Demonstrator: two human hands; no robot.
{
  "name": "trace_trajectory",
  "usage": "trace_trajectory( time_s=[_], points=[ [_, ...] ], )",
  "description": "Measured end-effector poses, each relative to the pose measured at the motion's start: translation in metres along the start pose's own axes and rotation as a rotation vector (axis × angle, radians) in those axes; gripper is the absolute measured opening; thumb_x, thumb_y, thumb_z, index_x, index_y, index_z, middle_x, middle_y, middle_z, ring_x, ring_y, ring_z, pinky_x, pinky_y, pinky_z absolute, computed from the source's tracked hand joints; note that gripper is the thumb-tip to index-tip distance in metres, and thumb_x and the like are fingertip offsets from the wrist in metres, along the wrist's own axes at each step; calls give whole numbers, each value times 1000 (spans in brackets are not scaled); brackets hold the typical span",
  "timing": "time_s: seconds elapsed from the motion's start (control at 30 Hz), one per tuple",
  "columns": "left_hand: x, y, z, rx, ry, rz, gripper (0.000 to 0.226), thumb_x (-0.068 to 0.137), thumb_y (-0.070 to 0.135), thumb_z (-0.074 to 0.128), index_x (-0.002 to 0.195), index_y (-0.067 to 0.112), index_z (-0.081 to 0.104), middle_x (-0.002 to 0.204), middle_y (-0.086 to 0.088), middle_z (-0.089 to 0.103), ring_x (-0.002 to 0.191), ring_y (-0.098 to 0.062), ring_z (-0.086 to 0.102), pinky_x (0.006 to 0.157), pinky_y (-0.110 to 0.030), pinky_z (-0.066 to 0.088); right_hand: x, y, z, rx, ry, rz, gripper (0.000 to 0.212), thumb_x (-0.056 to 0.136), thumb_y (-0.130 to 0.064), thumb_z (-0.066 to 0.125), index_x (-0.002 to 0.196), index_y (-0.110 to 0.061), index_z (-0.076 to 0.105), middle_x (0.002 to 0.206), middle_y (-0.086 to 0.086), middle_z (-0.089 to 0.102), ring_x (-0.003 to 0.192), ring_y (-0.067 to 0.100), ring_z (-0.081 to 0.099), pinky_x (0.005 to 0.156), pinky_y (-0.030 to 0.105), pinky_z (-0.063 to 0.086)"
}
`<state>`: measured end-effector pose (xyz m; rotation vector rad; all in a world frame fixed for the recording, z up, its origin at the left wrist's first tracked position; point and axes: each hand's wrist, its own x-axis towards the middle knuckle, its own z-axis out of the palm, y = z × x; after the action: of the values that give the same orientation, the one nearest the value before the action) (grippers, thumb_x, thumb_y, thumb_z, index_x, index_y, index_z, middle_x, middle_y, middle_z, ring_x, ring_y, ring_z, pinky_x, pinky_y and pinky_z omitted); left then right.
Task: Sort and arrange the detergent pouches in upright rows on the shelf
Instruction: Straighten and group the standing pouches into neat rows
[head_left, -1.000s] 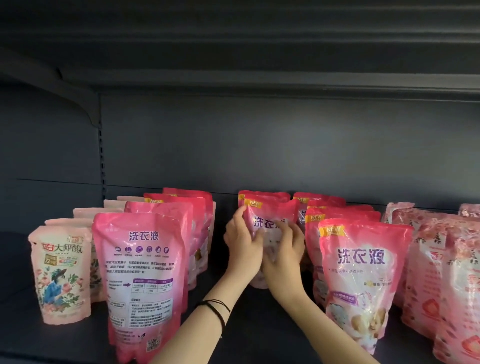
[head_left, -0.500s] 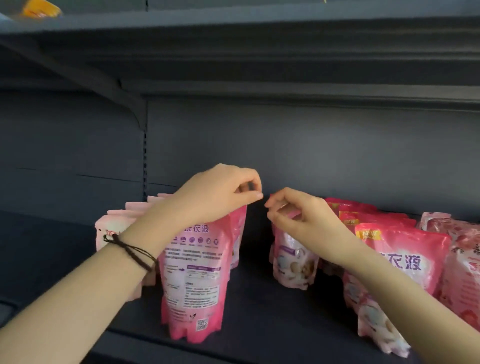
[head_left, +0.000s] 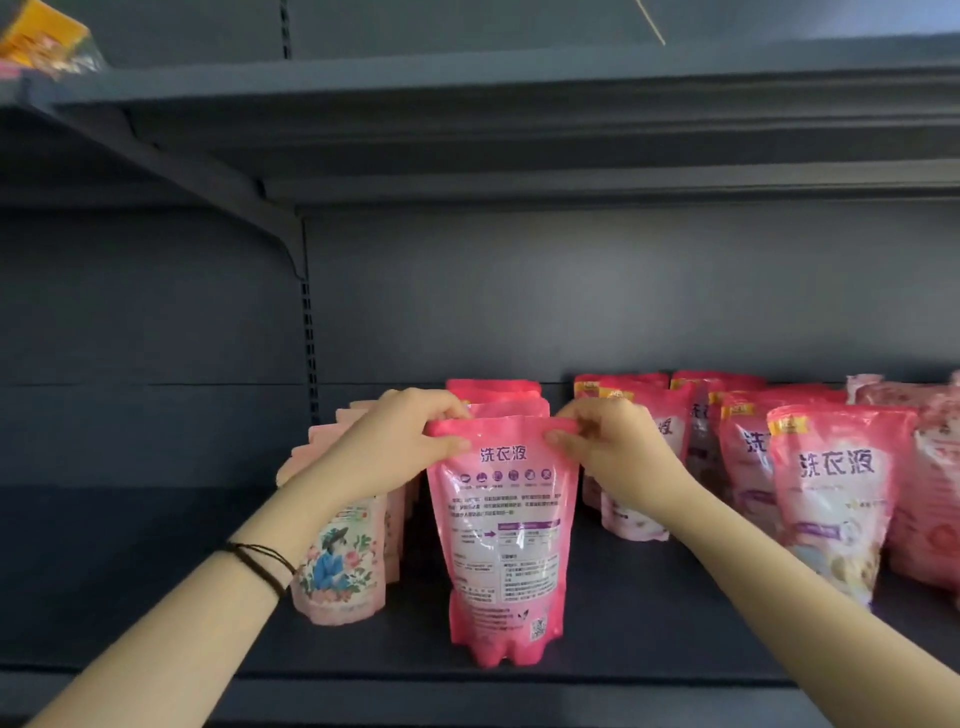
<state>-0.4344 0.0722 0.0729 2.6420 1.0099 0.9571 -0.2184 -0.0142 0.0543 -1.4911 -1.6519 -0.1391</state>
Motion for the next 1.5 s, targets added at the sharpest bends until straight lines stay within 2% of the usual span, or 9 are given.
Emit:
trace_trajectory(
  time_s=[0.2,0.37,0.63,0.77,0.93,1.1,1.23,1.33,1.5],
  points=[
    [13,21,15,-124,34,84,8,85,29,70,89,34,67,79,6,67,69,-8,57,73,-36,49,-4,15,-23,56,111,40,10,85,-10,68,76,-14,68,63,-12,60,55,-3,52,54,8,39],
    [40,53,47,-168,162,116,9,85,29,69,85,37,64,71,18,58,67,2,50,67,-30,46,-2,46,-50,-20,262,42,5,85,-10,69,80,-8,70,67,-4,67,61,13,58,55,11,40],
    [64,81,94,-213,173,42,7,84,20,69,82,26,69,72,17,64,67,-1,59,63,-31,50,11,103,-51,43,277,75,11,85,-8,69,76,-14,70,61,-16,61,53,-5,54,52,5,38],
    [67,93,103,-221,177,-30,9,80,21,68,78,30,68,78,12,70,78,-7,66,69,-30,54,12,114,-46,97,212,166,9,86,-14,69,94,-19,67,80,-7,67,78,18,65,64,12,45],
    [65,108,110,-429,133,-94,7,77,24,69,78,26,63,61,3,67,52,-11,62,54,-33,55,-34,89,-29,330,217,186,47,68,-47,77,99,-36,43,102,-9,53,95,11,54,80,29,48],
    [61,117,114,-697,98,-80,38,81,61,57,77,24,65,68,-2,69,62,-12,68,53,-31,58,-64,73,-4,278,181,209,41,65,-50,76,90,-37,47,94,-19,56,93,-3,53,76,17,46],
    [63,97,139,-869,314,-113,12,97,20,52,91,24,61,87,6,71,87,-12,69,66,-31,57,-59,83,-10,402,238,180,15,80,-14,70,86,-25,61,84,-9,68,82,5,64,75,20,53],
    [57,81,175,-873,266,-152,31,94,9,54,112,35,53,120,10,59,111,-4,57,96,-33,49,-62,103,-22,540,231,204,10,89,-4,58,89,-12,63,84,8,68,77,18,63,73,33,53],
    [38,69,215,-926,-2,-83,75,80,19,71,124,65,30,122,28,53,106,18,52,75,-2,44,-70,137,-31,485,261,308,12,97,-13,50,100,-13,62,90,2,68,88,12,63,78,36,52]
  ],
)
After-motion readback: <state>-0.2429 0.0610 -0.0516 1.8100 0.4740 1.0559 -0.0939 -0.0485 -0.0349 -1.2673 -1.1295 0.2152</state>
